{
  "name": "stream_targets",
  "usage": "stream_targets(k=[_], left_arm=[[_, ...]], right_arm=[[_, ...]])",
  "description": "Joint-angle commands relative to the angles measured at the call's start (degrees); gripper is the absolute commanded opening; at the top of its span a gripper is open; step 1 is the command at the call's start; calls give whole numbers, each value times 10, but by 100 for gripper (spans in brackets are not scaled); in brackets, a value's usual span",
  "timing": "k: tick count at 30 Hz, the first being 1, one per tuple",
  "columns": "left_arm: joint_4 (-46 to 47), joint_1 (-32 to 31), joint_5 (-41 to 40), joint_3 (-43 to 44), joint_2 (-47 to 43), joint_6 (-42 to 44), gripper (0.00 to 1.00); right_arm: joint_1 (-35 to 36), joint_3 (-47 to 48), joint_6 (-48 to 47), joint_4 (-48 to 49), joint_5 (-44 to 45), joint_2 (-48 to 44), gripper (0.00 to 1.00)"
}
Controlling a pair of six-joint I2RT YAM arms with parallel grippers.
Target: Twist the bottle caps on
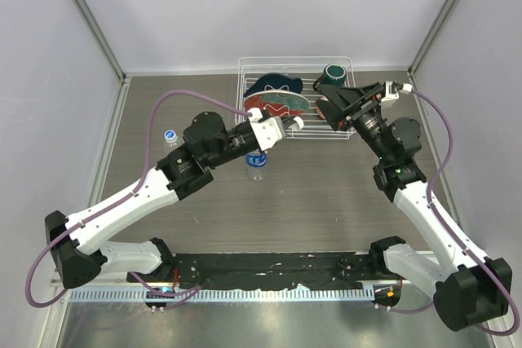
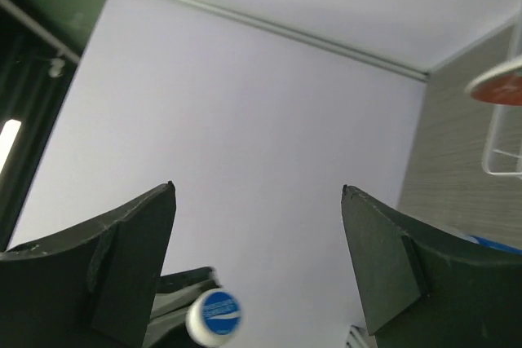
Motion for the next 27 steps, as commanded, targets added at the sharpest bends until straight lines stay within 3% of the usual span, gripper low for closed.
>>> stream_targets(k=[1,5,15,27], left_arm=[[161,-4,-31,-28,-7,37,0],[193,-5,-53,-36,2,50,0],[220,-5,-99,-37,17,44,0],[209,-10,-103,-45,12,12,0]], right_arm=[[13,8,109,235,-71,21,88],[36,13,105,250,-69,39,88],[117,58,-13,164,-29,42,84],[122,48,-19,177,-18,39,73]])
